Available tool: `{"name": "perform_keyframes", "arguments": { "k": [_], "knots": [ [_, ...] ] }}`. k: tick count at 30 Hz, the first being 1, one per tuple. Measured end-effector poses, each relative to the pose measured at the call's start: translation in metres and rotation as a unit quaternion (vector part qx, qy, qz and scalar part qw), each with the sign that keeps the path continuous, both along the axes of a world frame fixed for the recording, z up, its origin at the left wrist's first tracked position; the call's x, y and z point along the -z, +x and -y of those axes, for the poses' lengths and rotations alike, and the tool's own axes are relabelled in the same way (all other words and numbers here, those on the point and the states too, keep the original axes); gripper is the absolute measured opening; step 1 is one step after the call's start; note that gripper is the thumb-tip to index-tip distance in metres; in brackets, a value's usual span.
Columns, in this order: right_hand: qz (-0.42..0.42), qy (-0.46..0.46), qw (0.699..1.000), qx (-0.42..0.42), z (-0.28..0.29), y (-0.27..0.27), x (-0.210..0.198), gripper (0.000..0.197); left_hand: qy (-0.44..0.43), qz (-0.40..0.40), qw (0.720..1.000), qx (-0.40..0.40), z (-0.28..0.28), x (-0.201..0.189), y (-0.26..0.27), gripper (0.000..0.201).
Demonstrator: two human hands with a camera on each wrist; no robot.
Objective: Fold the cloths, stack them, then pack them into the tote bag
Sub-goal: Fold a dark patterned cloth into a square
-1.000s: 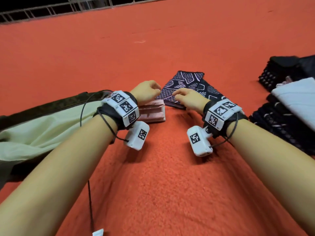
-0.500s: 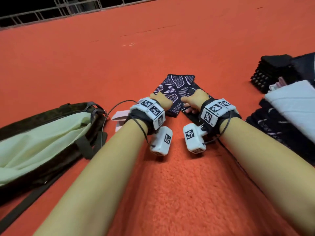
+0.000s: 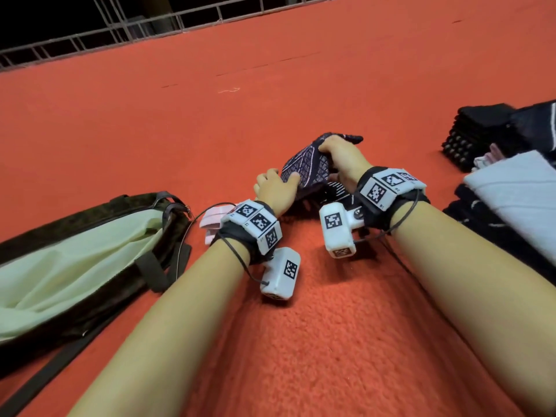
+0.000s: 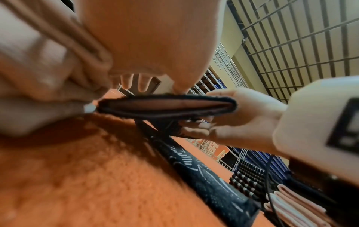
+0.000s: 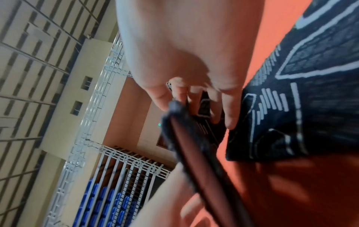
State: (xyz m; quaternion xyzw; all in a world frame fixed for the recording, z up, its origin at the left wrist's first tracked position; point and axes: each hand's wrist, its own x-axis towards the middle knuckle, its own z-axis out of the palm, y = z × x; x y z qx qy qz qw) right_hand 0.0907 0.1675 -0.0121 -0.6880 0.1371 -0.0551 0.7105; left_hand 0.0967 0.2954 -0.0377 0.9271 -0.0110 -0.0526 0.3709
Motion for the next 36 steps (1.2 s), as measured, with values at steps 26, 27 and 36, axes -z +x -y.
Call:
{"name": "perform_keyframes", "arguments": {
  "k": [26, 27, 36],
  "knots": [
    [0.044, 0.123, 0.984, -0.118, -0.003, -0.125, -0.075, 0.027, -0.637, -0.118, 0.762, -0.009, -0.074, -0.129, -0.071, 0.025],
    [0.038, 0.117, 0.984, -0.131, -0.005, -0.128, -0.074, 0.027, -0.636, -0.117, 0.763, -0.012, -0.076, -0.132, -0.072, 0.023],
    [-0.021, -0.022, 0.982, -0.187, -0.013, -0.143, -0.053, 0.015, -0.668, -0.125, 0.734, -0.013, -0.09, -0.128, -0.084, 0.01]
  ]
}}
